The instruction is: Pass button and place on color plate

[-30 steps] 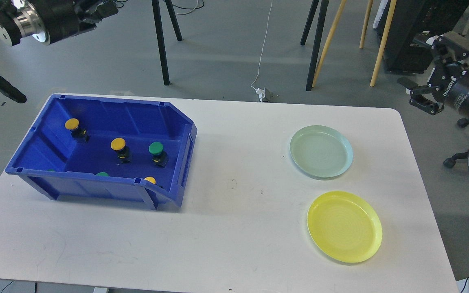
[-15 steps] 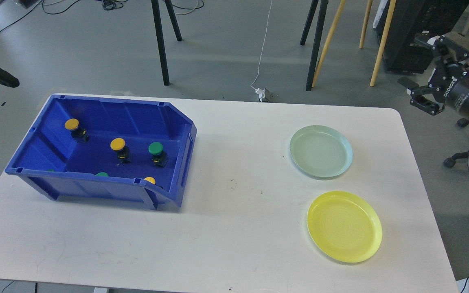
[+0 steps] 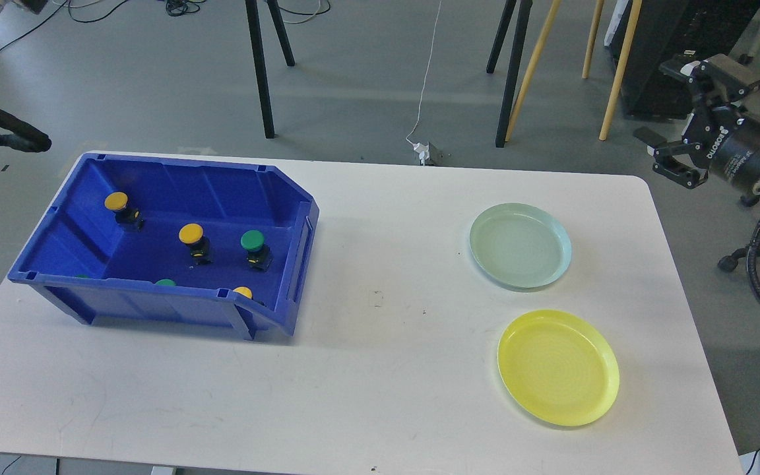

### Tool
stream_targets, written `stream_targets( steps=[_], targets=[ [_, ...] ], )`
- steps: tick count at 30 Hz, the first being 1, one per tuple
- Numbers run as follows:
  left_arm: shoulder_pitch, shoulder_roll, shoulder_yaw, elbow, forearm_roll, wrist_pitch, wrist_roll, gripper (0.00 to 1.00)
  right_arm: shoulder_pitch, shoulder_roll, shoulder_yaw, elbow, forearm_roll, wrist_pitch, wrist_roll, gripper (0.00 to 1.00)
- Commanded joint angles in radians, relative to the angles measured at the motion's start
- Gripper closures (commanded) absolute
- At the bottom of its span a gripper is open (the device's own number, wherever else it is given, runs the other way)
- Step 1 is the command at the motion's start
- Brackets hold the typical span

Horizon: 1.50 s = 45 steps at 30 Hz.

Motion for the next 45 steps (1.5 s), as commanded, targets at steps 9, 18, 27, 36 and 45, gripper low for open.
stream_targets(
  steps=[9, 18, 27, 36, 45],
  targets=[
    [0.079, 0.188, 0.052, -0.033, 0.223, -0.035, 0.004, 0.00, -0.001, -0.007, 0.025, 0.011, 0.002, 0.000, 0.014, 0.00],
    [0.109, 0.234, 0.293, -0.217, 0.677, -0.014, 0.153, 0.00, -0.105, -0.029, 0.022, 0.014, 0.002, 0.000, 0.087, 0.02],
    [0.110, 0.145, 0.351, -0.188, 1.089, -0.034, 0.178, 0.00, -0.159, -0.059, 0.022, 0.016, 0.002, 0.000, 0.089, 0.01],
    [0.104, -0.030, 0.423, -0.012, 1.203, -0.129, 0.175, 0.00, -0.159, -0.062, 0.019, 0.016, -0.003, 0.000, 0.089, 0.01],
    [0.101, -0.206, 0.425, 0.286, 1.196, -0.143, 0.141, 0.00, -0.159, -0.055, 0.013, 0.021, -0.006, 0.000, 0.089, 0.01]
  ],
)
